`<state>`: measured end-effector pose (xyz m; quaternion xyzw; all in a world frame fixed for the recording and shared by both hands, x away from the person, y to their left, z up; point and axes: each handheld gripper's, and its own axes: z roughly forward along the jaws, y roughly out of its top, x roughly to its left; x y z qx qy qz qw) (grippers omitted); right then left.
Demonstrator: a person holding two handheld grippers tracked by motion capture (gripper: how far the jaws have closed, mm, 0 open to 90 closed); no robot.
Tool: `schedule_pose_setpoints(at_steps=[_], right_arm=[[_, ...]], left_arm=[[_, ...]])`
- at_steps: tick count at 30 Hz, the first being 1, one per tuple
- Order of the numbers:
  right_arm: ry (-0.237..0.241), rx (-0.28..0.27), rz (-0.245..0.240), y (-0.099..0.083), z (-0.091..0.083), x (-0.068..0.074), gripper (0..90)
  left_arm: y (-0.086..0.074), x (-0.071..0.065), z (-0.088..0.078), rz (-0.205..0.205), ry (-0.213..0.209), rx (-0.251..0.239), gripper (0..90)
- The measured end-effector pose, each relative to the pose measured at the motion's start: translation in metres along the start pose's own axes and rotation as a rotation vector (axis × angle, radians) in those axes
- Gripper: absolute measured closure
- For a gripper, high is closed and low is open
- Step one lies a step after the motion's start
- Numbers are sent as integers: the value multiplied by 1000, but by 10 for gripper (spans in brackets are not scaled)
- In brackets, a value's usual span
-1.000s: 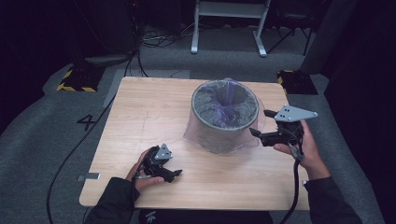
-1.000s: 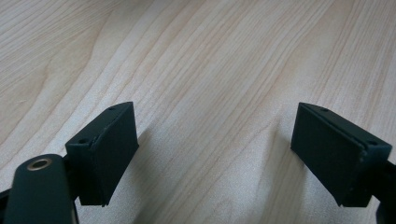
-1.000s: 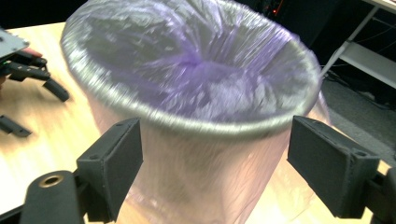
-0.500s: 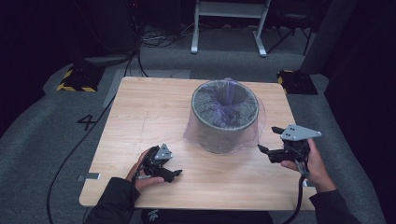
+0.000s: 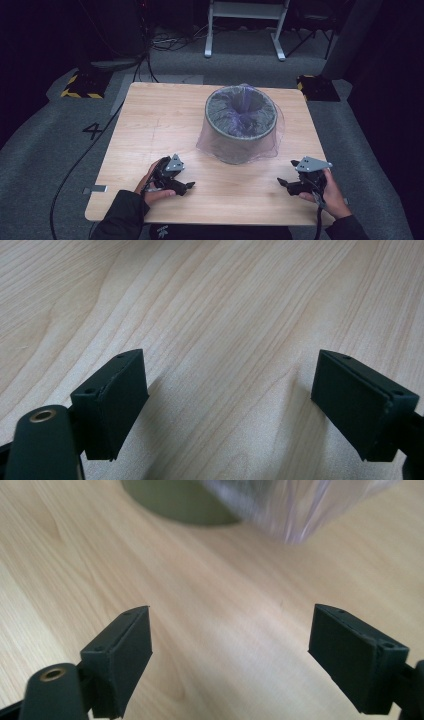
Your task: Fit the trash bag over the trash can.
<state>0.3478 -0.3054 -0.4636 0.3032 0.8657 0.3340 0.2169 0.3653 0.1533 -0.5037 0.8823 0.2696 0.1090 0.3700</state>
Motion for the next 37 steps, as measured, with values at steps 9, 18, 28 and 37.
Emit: schedule_pose_setpoints(at_steps=[9,18,28,37], right_arm=[[15,33,52,-34,7,0,175],[37,-23,179,-60,-2,-10,159],[4,-13,232,-68,-8,-15,150],[2,-12,232,-68,-8,-15,143]], left_arm=[[0,0,0,0,0,0,144],[0,0,0,0,0,0,144],[0,0,0,1,0,0,143],[0,0,0,3,-3,1,142]])
